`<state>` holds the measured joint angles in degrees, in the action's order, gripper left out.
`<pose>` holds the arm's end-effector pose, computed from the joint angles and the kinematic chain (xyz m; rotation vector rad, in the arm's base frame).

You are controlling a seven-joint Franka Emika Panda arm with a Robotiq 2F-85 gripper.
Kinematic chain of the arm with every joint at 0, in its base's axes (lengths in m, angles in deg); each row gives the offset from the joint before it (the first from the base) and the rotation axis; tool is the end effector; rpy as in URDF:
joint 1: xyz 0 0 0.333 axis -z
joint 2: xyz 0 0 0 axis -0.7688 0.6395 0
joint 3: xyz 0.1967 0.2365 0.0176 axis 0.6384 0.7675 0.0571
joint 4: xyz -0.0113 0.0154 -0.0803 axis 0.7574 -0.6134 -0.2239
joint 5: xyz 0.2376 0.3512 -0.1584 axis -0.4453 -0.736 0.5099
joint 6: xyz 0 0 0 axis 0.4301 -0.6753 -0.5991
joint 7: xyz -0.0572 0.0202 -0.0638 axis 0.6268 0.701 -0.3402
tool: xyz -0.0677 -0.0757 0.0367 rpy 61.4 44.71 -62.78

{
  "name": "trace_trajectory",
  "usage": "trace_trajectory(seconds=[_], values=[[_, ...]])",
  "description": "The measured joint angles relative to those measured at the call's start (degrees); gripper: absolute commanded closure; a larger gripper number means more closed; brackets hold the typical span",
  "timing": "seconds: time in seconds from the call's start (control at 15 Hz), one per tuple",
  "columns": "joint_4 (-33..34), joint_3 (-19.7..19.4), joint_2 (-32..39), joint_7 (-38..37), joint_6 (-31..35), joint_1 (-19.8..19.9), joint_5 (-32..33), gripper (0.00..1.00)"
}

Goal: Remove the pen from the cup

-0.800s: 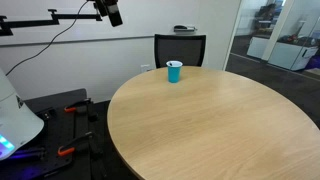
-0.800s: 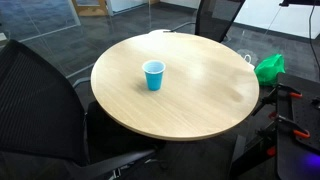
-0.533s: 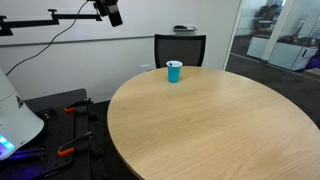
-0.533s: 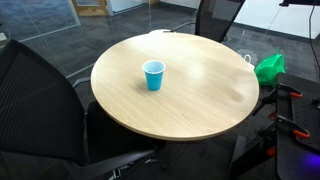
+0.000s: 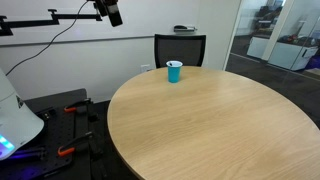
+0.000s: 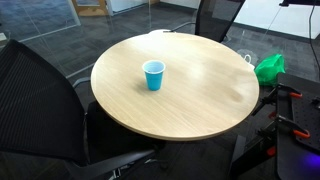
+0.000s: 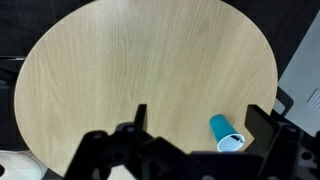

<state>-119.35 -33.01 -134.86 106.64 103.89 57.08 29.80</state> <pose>0.3530 -0.1665 0.4525 -2.9593 -0.1009 -0.3920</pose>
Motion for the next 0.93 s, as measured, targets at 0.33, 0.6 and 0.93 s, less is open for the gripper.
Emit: trace_trajectory(seconds=[0.33, 0.6, 0.93], values=[[0.2, 1.7, 0.0, 0.0, 0.5, -0.1, 0.0, 0.0], [0.9, 4.7, 0.6, -0.3, 3.0, -1.0, 0.0, 0.0], [2.6, 7.6, 4.5, -3.7, 7.6, -2.2, 0.0, 0.0]])
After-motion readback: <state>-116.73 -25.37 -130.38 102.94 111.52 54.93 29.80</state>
